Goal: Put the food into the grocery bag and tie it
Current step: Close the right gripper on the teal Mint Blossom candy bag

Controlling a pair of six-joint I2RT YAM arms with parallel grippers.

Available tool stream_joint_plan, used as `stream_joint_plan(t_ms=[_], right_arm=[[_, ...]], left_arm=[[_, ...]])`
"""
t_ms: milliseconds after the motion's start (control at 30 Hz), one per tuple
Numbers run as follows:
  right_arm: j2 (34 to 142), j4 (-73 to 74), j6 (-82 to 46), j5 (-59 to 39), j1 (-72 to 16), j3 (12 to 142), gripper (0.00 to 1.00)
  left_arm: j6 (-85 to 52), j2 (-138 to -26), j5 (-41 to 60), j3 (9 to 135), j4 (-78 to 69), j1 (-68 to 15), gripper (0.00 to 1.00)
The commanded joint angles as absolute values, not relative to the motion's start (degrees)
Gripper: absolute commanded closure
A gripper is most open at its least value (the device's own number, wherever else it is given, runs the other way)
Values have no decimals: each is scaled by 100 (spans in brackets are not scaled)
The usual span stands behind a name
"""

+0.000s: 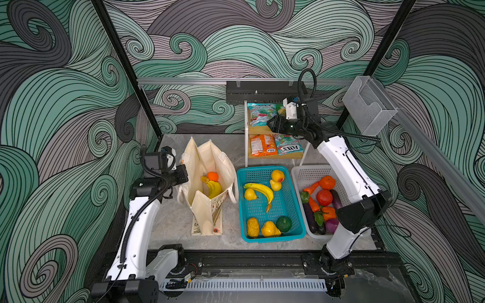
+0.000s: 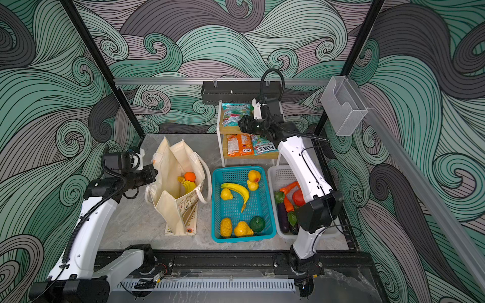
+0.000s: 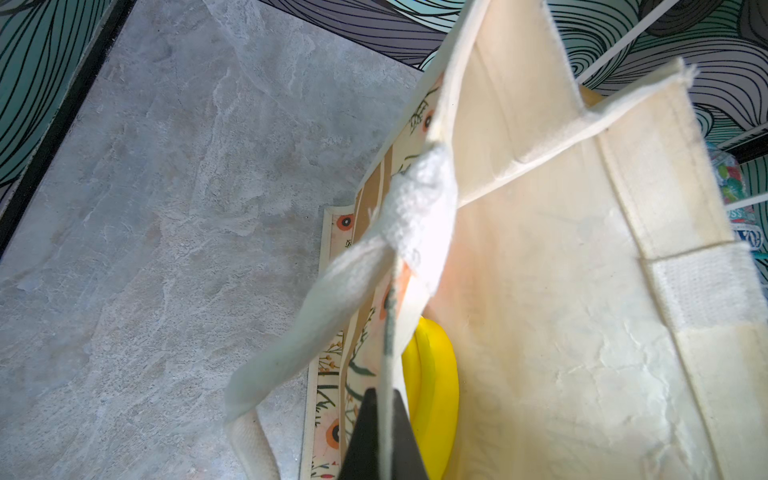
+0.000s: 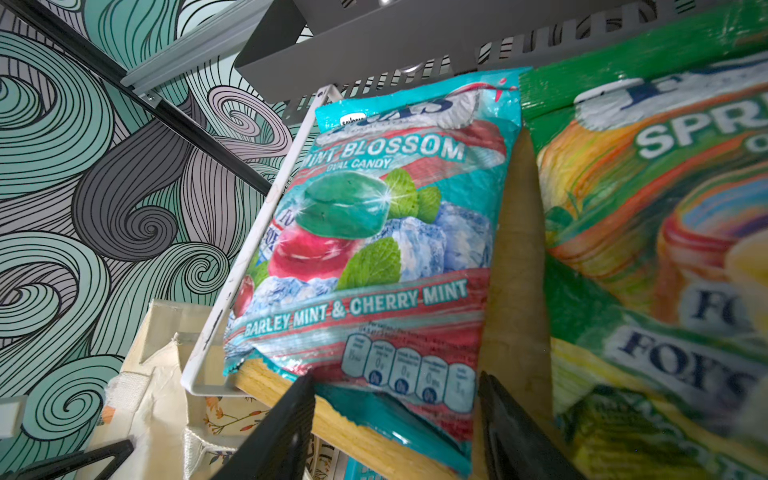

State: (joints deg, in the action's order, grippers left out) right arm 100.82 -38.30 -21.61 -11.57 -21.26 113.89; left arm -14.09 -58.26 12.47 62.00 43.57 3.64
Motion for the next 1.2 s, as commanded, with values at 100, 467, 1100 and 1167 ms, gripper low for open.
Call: stream_joint_plan(t_ms=[100, 467, 1100, 1167], right_arm=[[9840, -3369, -2359, -1128, -2007, 11156, 41], [9751, -2670, -2743, -1441, -1934, 10698, 60], [9291, -2564, -2953, -1827, -1934, 10370, 98], [9279, -2644, -2952, -1837, -1935, 10317, 95]], left_arm=[[-1328, -5827, 1323, 6117, 4343, 369, 100], [-1310, -5836, 1303, 6119, 4353, 369, 100], [-1310, -5819, 1313, 6117, 4352, 369, 100], [-1310, -5827, 1310, 6117, 4353, 373, 100]])
